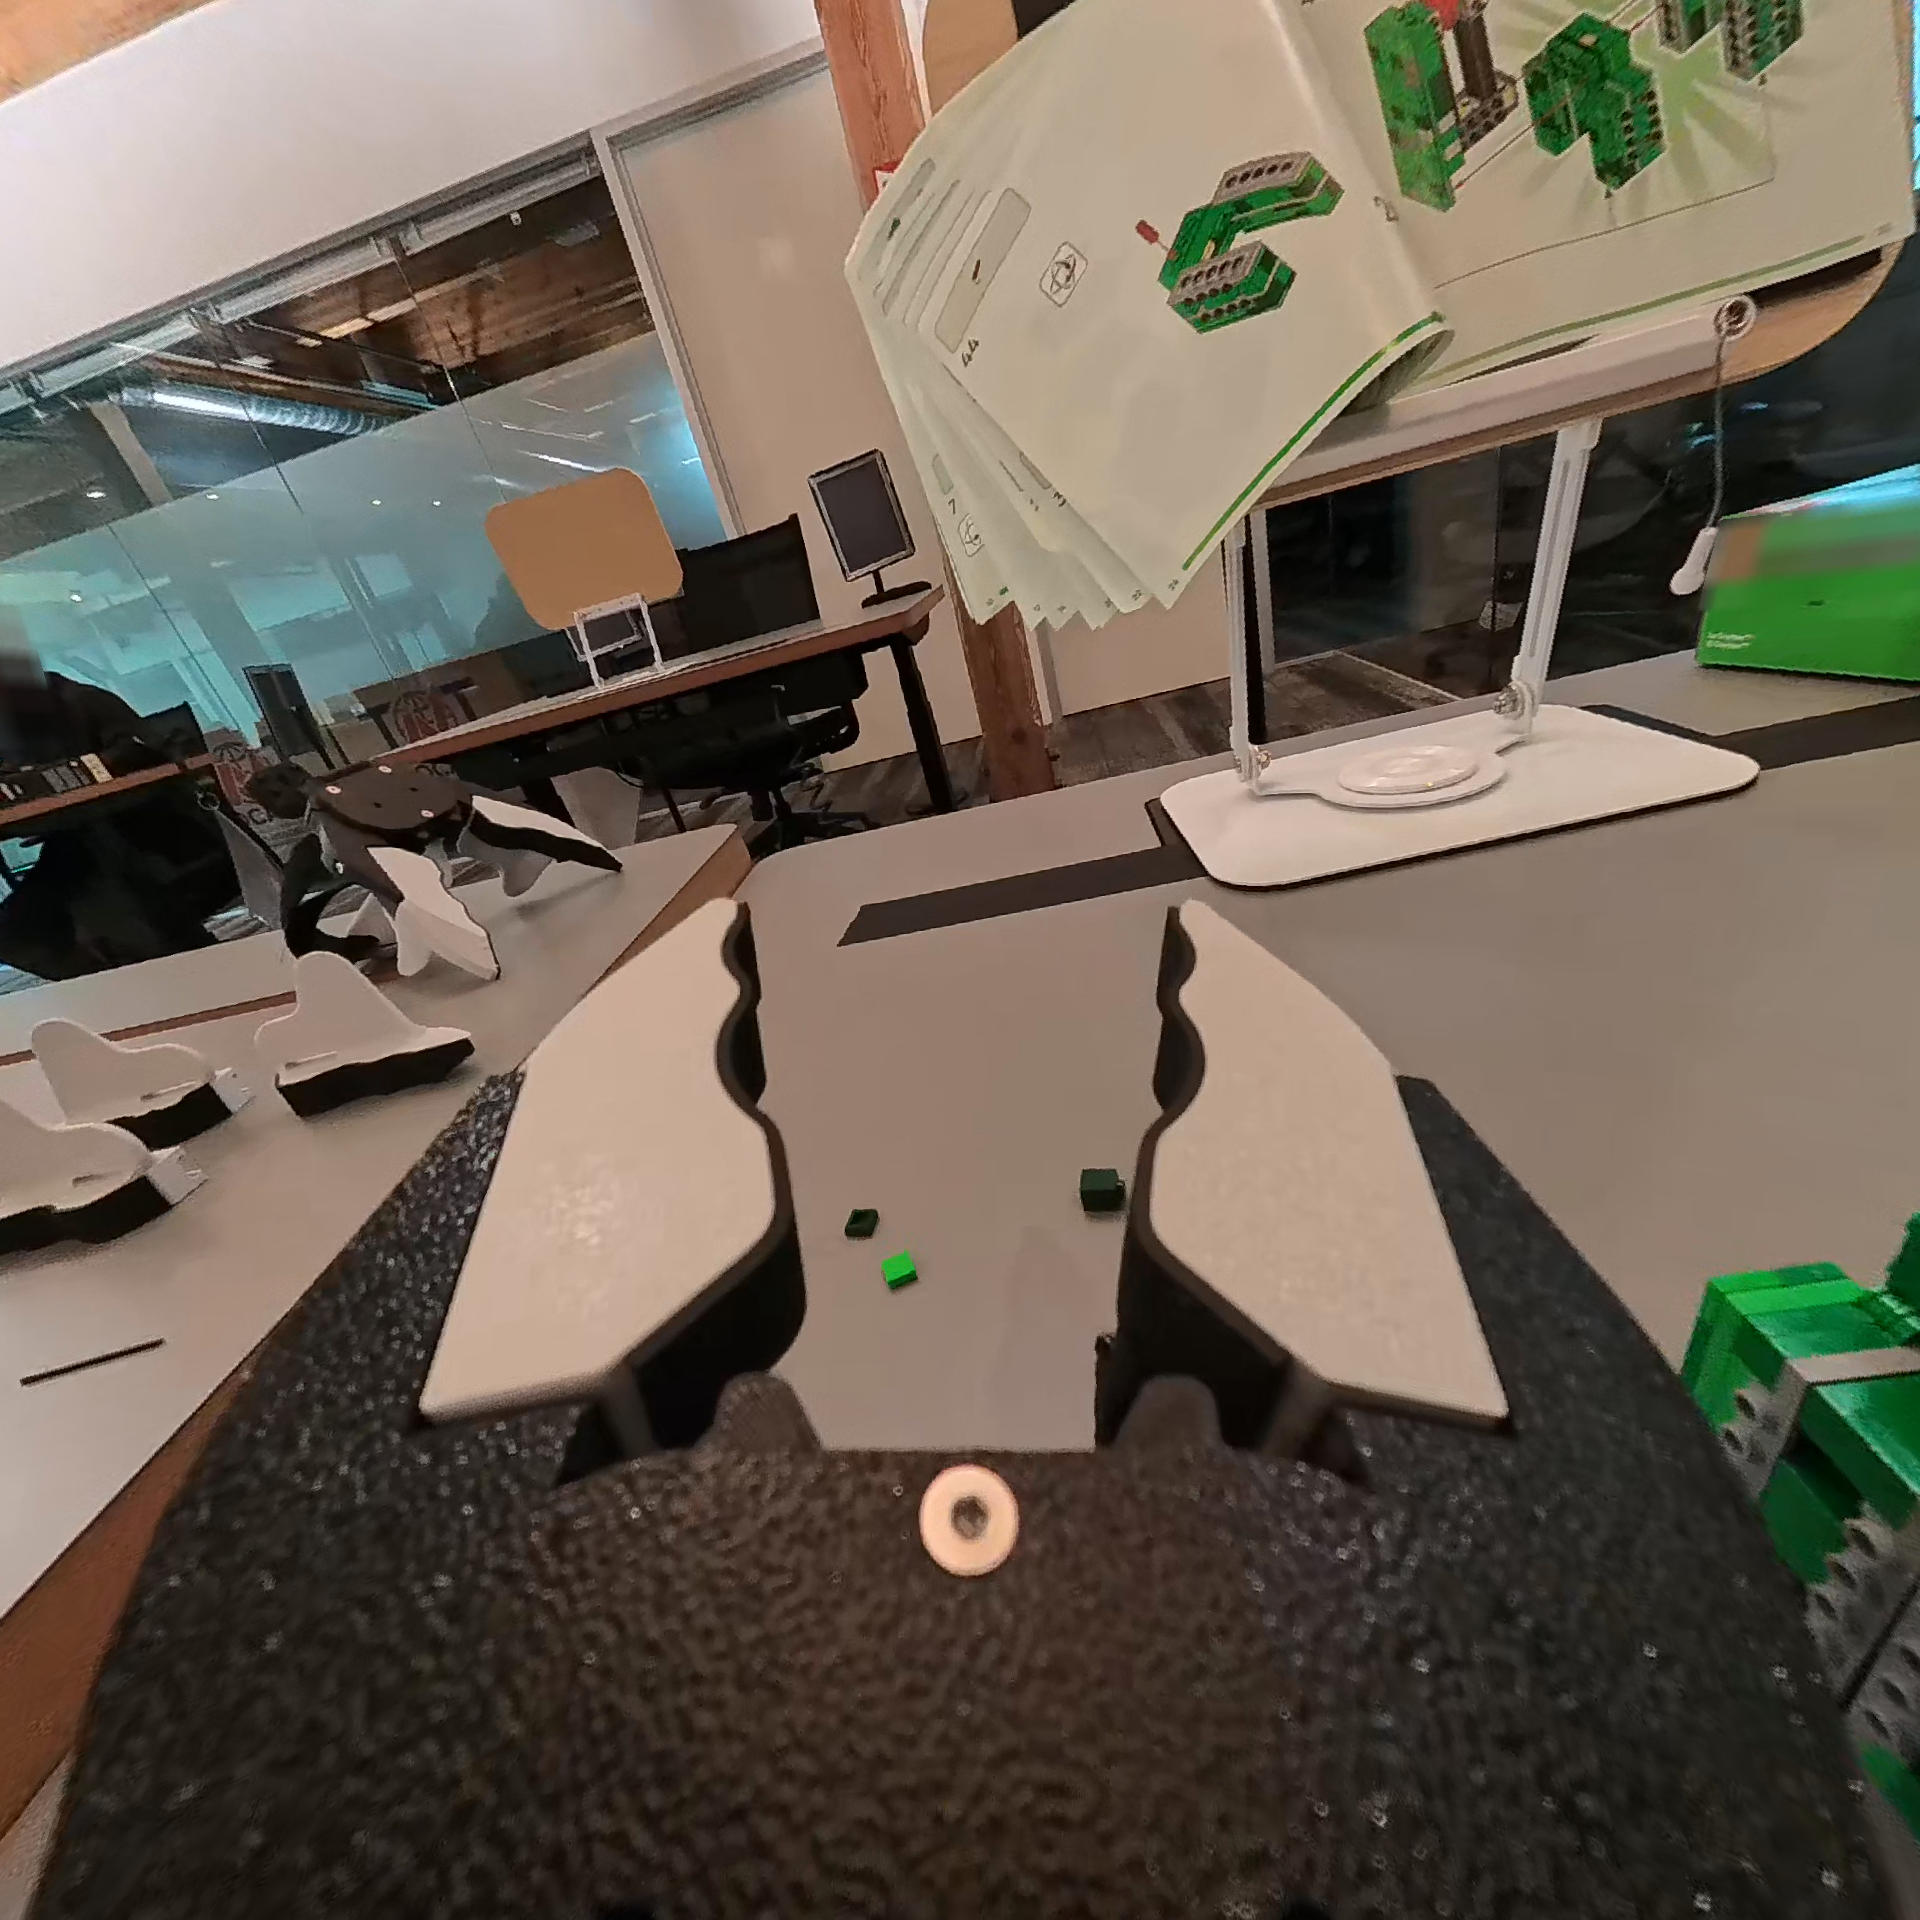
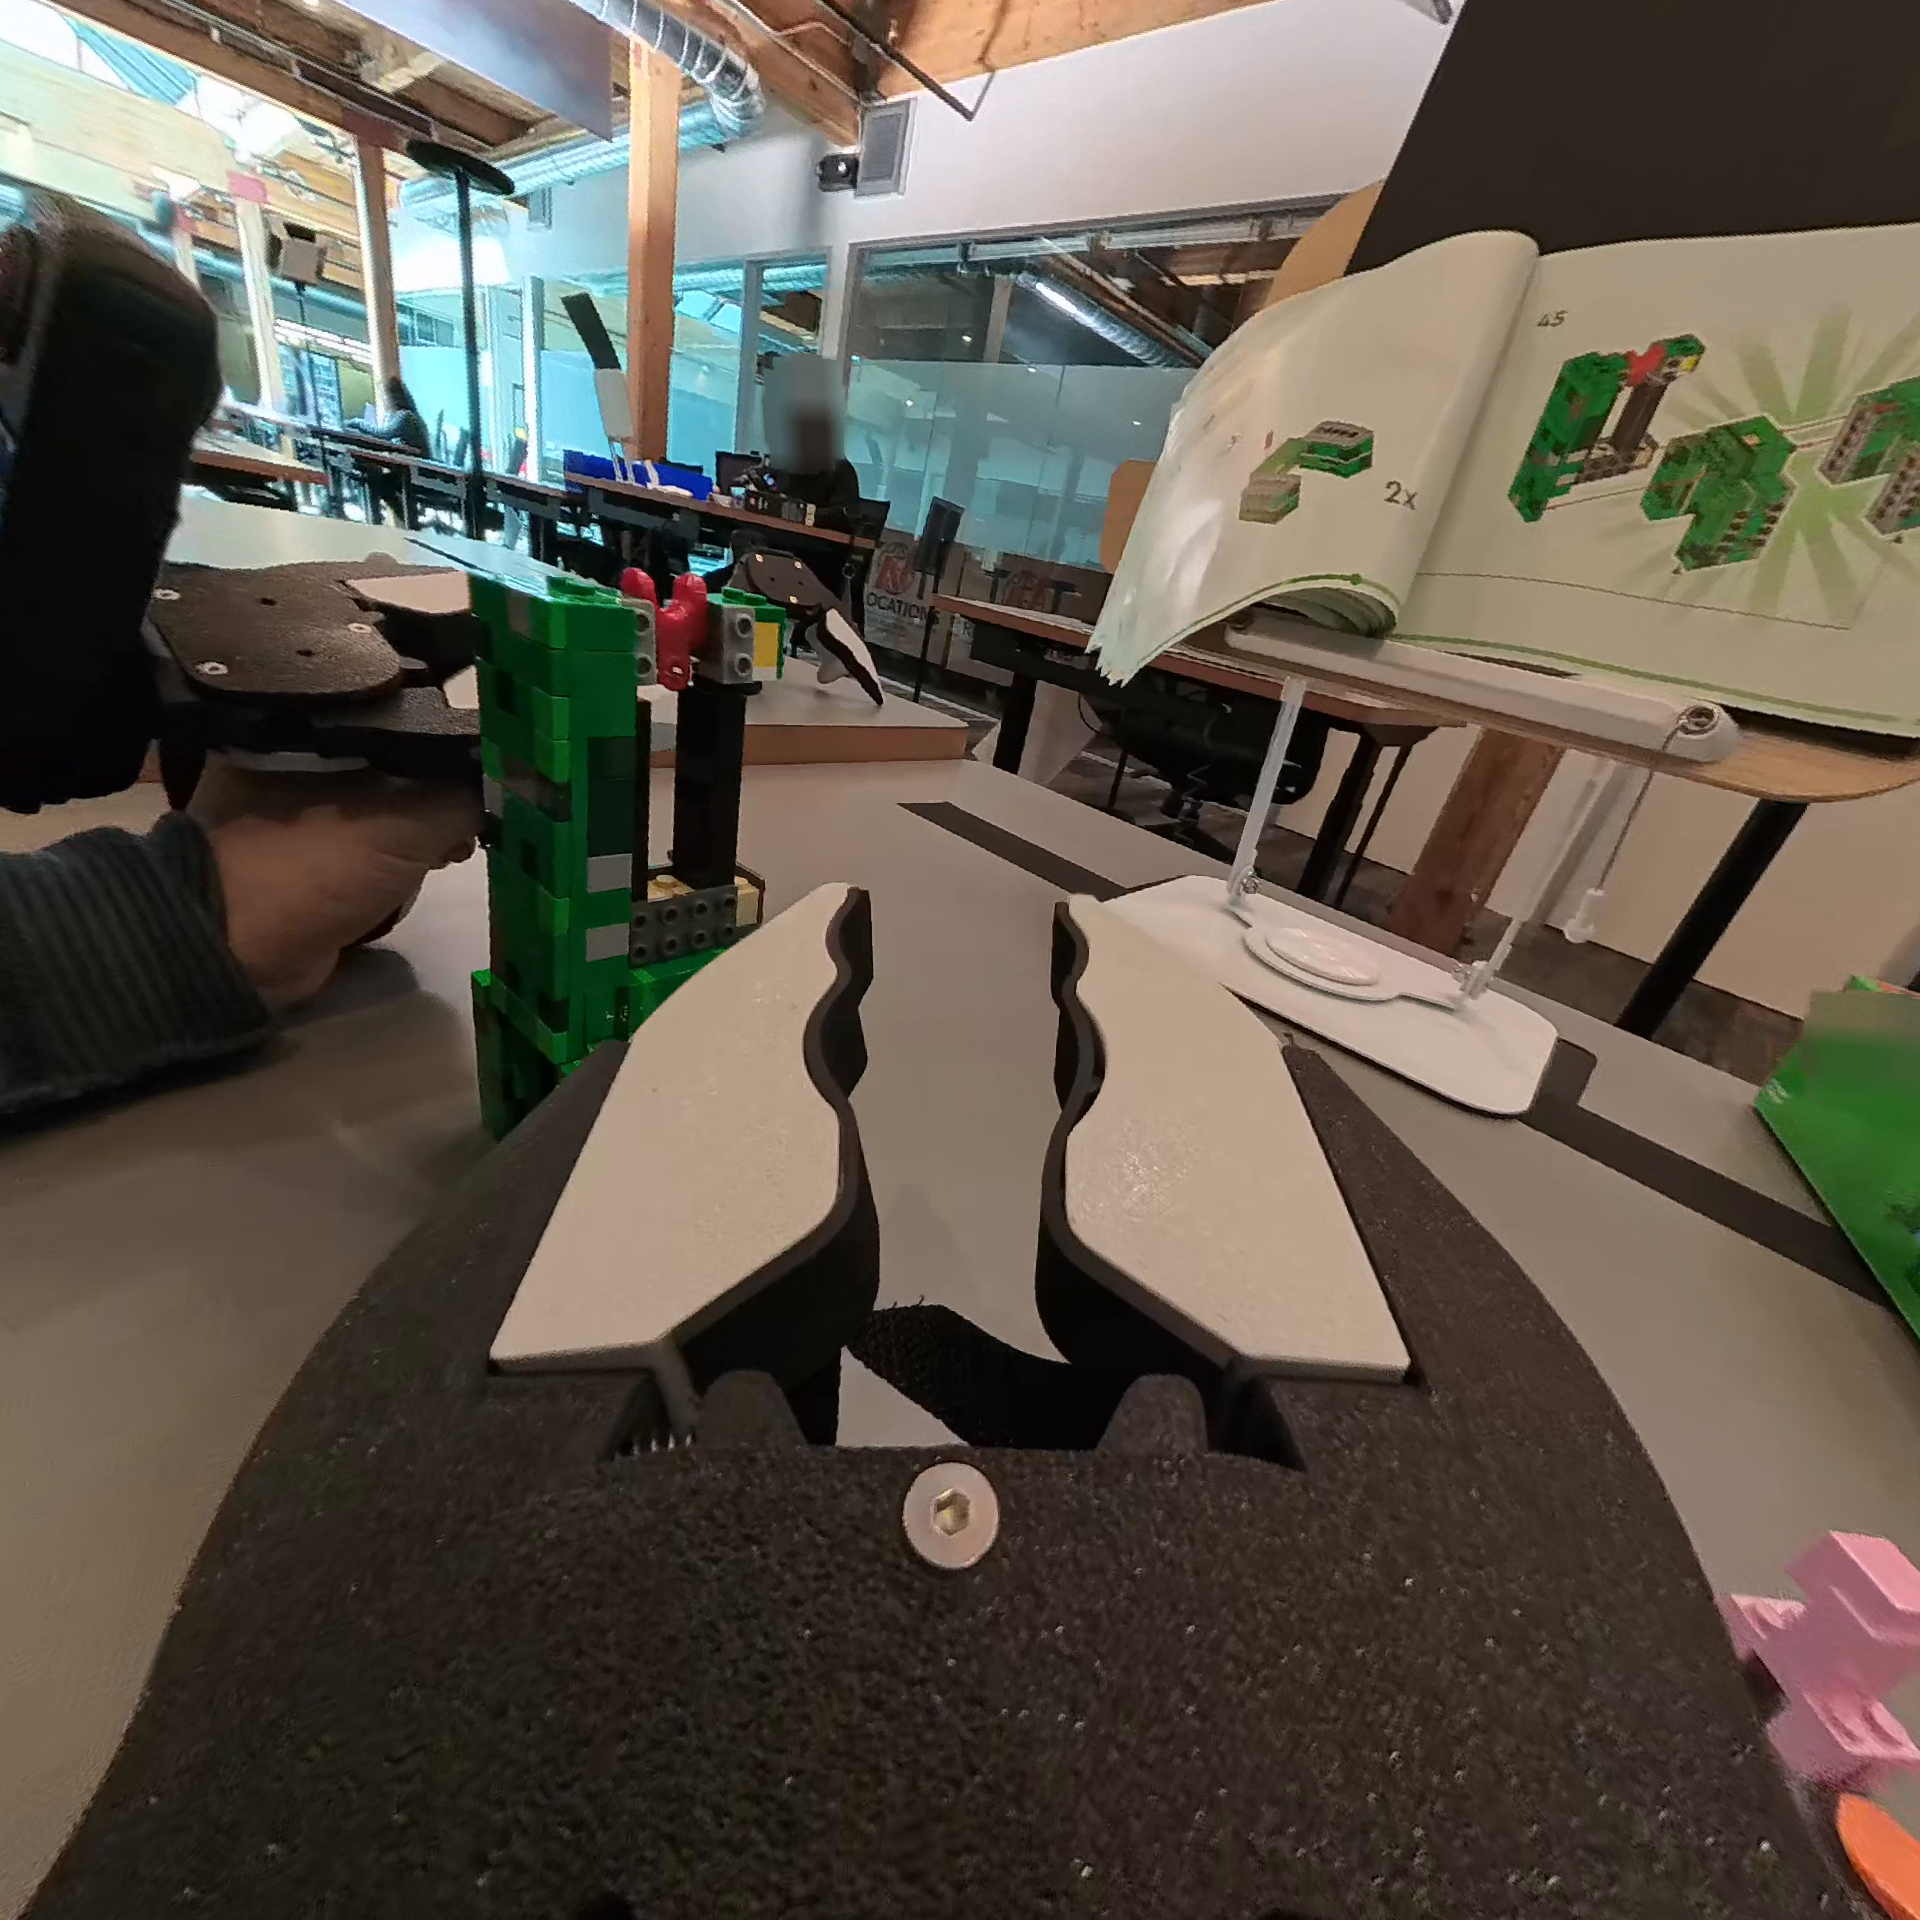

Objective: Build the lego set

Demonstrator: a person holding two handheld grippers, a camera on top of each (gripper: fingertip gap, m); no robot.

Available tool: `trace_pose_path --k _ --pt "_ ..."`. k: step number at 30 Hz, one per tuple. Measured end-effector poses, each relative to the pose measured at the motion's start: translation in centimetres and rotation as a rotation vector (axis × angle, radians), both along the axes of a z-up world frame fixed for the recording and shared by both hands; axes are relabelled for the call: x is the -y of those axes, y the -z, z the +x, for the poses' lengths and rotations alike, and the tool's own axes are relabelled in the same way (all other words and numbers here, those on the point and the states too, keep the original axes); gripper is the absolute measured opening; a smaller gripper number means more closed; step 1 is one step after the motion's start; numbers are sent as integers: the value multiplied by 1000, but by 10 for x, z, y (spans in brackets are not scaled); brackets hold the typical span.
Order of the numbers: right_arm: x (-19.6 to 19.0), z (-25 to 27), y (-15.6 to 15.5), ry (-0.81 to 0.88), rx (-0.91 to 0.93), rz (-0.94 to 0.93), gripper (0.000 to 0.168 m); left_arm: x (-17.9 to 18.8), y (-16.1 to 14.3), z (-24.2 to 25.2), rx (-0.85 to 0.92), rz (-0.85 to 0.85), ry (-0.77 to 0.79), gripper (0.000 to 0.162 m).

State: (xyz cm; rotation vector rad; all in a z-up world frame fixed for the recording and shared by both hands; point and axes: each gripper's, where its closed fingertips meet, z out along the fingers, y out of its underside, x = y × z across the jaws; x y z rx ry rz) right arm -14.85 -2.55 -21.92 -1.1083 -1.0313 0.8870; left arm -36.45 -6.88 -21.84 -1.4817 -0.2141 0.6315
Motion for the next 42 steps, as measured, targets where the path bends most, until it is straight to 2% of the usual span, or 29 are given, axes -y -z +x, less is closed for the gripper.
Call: trace_pose_path --k 3,7,11,15,19,31,39,42 --pt "17 -9 4 -163 19 -21 39 1 -2 0 13 27 18 72" --pt "52 -11 12 -484 95 -28 66 -2 -2 0 21 29 34 71" --pt "48 -25 25 -563 253 -87 89 -7 -1 3 38 33 71 71" --pt "55 -44 26 -680 352 -168 100 -9 -1 3 54 45 88 71" --pt "65 -58 28 -766 446 -183 95 -11 0 2 69 47 100 71" --pt "82 -74 24 -886 478 -144 95 -14 0 3 80 53 114 70" --pt "83 -75 22 -863 423 -138 75 -14 0 3 80 54 116 70" --pt "81 -75 21 -845 411 -124 60 -13 -1 3 84 59 116 70"
